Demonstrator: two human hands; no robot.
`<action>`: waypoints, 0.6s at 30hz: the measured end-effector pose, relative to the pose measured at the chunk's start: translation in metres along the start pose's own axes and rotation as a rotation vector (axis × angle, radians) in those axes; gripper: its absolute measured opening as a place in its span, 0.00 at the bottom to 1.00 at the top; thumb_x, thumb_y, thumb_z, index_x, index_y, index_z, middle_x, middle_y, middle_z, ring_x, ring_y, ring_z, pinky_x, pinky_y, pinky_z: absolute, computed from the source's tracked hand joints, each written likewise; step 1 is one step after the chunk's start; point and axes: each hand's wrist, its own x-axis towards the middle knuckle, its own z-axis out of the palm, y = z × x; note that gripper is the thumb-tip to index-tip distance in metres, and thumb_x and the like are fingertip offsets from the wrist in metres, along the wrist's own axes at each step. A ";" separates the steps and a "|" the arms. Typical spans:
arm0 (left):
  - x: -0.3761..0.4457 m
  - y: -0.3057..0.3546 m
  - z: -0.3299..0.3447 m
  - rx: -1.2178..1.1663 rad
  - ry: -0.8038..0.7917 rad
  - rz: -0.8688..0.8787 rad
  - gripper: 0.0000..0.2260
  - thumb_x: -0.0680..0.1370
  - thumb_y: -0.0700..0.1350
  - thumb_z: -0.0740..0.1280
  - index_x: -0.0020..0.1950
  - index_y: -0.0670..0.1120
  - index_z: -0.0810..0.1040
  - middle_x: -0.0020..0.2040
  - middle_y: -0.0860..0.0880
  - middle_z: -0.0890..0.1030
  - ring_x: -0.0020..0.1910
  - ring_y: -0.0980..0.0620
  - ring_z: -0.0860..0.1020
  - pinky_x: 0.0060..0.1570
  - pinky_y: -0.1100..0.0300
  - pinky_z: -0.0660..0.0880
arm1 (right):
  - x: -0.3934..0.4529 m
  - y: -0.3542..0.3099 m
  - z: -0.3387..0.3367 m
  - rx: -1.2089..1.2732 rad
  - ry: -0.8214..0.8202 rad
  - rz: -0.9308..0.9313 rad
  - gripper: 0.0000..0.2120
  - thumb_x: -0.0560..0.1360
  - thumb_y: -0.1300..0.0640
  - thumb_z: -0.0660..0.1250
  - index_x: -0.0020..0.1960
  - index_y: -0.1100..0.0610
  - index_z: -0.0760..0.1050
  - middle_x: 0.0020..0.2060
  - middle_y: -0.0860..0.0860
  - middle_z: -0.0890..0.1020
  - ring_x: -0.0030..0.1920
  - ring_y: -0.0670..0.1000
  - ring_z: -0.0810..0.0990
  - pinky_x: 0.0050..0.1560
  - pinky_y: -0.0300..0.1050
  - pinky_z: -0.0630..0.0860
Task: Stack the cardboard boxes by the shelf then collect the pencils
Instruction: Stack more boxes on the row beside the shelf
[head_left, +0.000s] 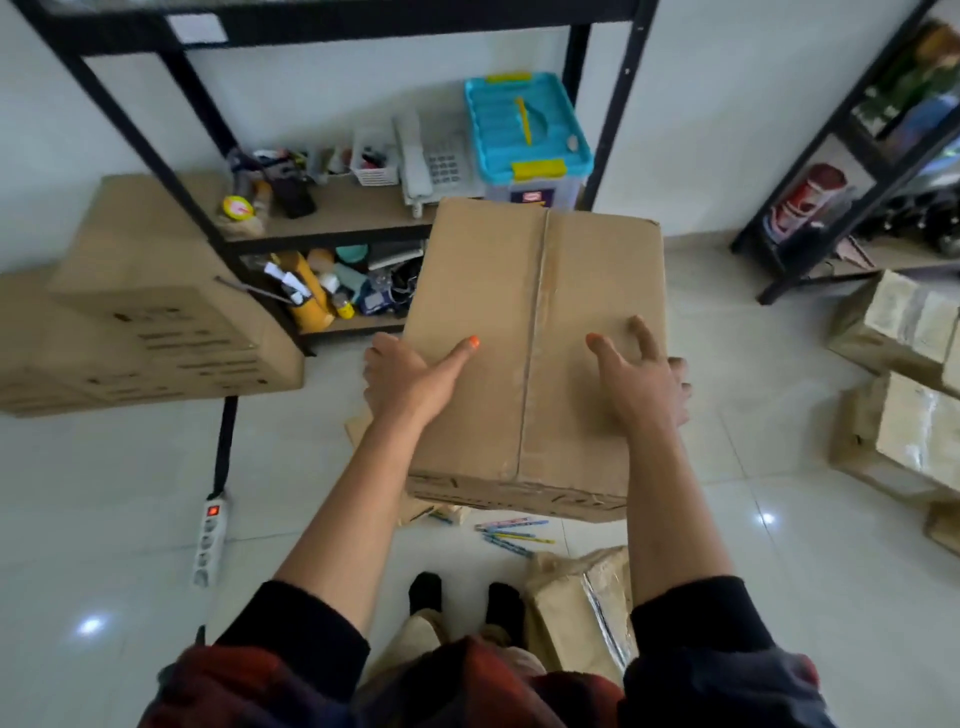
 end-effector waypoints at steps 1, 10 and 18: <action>0.000 -0.006 -0.009 0.006 0.000 -0.018 0.50 0.62 0.74 0.70 0.70 0.43 0.61 0.67 0.44 0.72 0.67 0.41 0.70 0.65 0.43 0.69 | -0.005 -0.004 0.006 0.000 -0.020 -0.012 0.32 0.73 0.32 0.61 0.75 0.34 0.58 0.69 0.57 0.66 0.68 0.63 0.65 0.69 0.62 0.61; 0.009 -0.078 -0.075 0.016 0.081 -0.130 0.46 0.65 0.72 0.70 0.75 0.49 0.61 0.69 0.45 0.69 0.68 0.39 0.66 0.66 0.42 0.66 | -0.049 -0.050 0.074 -0.069 -0.169 -0.124 0.31 0.73 0.31 0.60 0.74 0.34 0.60 0.69 0.56 0.66 0.68 0.63 0.65 0.68 0.61 0.60; 0.031 -0.136 -0.142 -0.165 0.040 -0.169 0.48 0.60 0.70 0.74 0.71 0.46 0.65 0.63 0.46 0.72 0.61 0.43 0.75 0.59 0.43 0.75 | -0.090 -0.095 0.128 -0.095 -0.233 -0.163 0.30 0.72 0.32 0.61 0.73 0.34 0.62 0.70 0.56 0.66 0.69 0.62 0.64 0.69 0.61 0.60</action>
